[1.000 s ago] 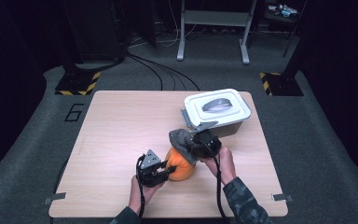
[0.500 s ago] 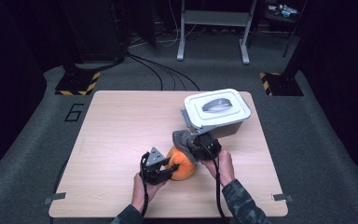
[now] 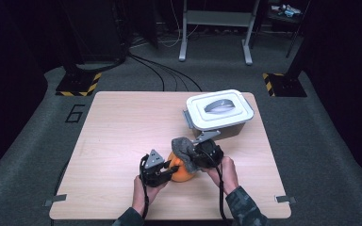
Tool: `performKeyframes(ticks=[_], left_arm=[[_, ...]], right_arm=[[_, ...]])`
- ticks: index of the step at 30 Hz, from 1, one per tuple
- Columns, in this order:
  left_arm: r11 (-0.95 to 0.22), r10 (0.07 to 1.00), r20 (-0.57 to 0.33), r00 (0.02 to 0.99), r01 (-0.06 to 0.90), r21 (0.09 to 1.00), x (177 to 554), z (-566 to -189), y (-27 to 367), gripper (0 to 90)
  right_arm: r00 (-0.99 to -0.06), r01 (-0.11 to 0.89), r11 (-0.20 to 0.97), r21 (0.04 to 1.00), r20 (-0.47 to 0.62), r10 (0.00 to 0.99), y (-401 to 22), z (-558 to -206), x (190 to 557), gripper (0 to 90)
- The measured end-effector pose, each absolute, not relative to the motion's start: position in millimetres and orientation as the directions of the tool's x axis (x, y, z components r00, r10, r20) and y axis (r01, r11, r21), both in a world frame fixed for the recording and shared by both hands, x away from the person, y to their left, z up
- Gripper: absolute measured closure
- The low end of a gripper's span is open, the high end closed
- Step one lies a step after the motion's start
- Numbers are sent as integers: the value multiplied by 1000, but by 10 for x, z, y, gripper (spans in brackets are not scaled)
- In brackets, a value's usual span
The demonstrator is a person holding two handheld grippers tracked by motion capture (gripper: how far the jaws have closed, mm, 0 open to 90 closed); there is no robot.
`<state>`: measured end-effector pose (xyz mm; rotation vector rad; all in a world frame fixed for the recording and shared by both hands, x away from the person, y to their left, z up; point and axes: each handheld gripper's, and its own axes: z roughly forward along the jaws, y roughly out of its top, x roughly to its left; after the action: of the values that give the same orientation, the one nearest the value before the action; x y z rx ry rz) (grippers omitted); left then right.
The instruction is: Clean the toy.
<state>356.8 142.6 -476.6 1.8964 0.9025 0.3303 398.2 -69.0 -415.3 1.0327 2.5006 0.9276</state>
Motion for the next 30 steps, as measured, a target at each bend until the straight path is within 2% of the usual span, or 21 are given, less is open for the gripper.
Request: performKeyframes(ticks=[7, 10, 15, 19, 21, 23, 25, 26, 28, 30], left_arm=[[-249, 702, -154, 696, 441, 862, 3567, -4771, 1427, 686], [-229, 704, -174, 688, 453, 862, 3550, -4784, 1442, 686], [-232, 704, -169, 690, 448, 864, 3526, -4789, 1450, 684], [-241, 705, -158, 691, 443, 863, 3505, -4783, 1468, 668], [-288, 718, -97, 690, 421, 860, 3494, -4737, 1479, 585], [-289, 734, -86, 674, 425, 858, 3487, -4693, 1469, 431], [-304, 747, -63, 662, 424, 853, 3489, -4668, 1408, 342], [-317, 742, -56, 669, 423, 849, 3500, -4669, 1384, 349], [-330, 735, -51, 677, 422, 844, 3527, -4696, 1346, 507], [-336, 730, -52, 681, 424, 841, 3546, -4727, 1335, 587]], right_arm=[[-643, 598, 527, 603, -31, 765, -981, -4304, 4004, 738], [-635, 589, 505, 631, -24, 772, -1025, -4210, 4010, 737], [-666, 529, 492, 692, -20, 745, -868, -3938, 4042, 735], [-697, 518, 534, 668, -33, 717, -647, -3961, 4137, 734], [-693, 531, 533, 659, -25, 720, -577, -4052, 4172, 738], [-702, 513, 544, 664, -41, 711, -552, -4097, 4175, 740], [-700, 515, 548, 660, -45, 713, -553, -4100, 4153, 740], [-694, 517, 544, 661, -49, 718, -547, -4107, 4142, 741], [-682, 522, 534, 665, -50, 730, -557, -4132, 4137, 742], [-683, 522, 542, 659, -58, 728, -594, -4170, 4133, 743]])
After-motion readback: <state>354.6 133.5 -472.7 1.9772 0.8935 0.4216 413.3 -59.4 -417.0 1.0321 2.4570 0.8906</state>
